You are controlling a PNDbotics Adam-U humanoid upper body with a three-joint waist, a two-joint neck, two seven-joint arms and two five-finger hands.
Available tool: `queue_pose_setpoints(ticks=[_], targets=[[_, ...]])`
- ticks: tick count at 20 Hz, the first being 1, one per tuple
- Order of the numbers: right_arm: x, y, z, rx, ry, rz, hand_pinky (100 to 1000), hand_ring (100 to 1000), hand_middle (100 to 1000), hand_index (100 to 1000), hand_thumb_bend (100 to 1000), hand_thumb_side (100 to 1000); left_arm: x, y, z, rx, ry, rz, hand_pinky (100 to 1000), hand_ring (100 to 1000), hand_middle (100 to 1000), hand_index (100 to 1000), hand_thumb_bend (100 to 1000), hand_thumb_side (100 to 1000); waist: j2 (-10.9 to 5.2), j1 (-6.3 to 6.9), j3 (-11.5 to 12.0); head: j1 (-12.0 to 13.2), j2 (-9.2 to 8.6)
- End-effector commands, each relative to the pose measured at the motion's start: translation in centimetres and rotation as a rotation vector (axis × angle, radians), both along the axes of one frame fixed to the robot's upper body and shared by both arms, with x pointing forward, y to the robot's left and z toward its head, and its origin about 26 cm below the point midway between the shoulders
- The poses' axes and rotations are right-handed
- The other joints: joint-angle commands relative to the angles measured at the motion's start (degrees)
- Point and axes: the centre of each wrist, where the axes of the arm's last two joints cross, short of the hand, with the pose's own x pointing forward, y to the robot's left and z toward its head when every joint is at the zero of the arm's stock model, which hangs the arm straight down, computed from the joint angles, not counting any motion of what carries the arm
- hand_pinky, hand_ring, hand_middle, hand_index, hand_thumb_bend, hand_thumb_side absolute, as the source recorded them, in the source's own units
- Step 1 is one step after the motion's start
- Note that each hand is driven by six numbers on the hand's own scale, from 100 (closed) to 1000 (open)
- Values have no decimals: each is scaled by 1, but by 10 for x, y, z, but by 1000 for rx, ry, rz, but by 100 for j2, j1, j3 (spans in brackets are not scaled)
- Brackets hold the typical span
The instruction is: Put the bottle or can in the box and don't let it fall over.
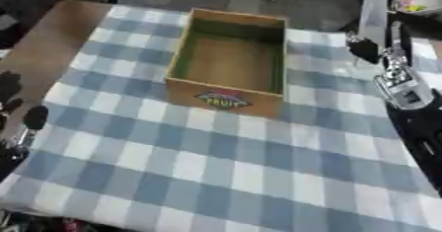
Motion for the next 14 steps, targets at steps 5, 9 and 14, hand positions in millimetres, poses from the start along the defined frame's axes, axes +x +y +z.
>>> queue_pose_setpoints(ticks=[5, 9, 14], targets=[[3, 44, 77, -28, -167, 194, 806, 442, 100, 191, 100, 100, -1, 3, 7, 16, -23, -6, 942, 960, 900, 971, 611, 682, -181, 64, 29, -181, -105], [4, 81, 98, -64, -203, 321, 846, 506, 100, 201, 100, 100, -2, 2, 5, 16, -15, -11, 943, 959, 900, 971, 611, 682, -214, 81, 79, -324, -159], [5, 126, 101, -81, -208, 434, 869, 549, 100, 215, 100, 100, -2, 1, 4, 12, -12, -19, 943, 959, 899, 971, 613, 681, -234, 108, 161, -497, -256]])
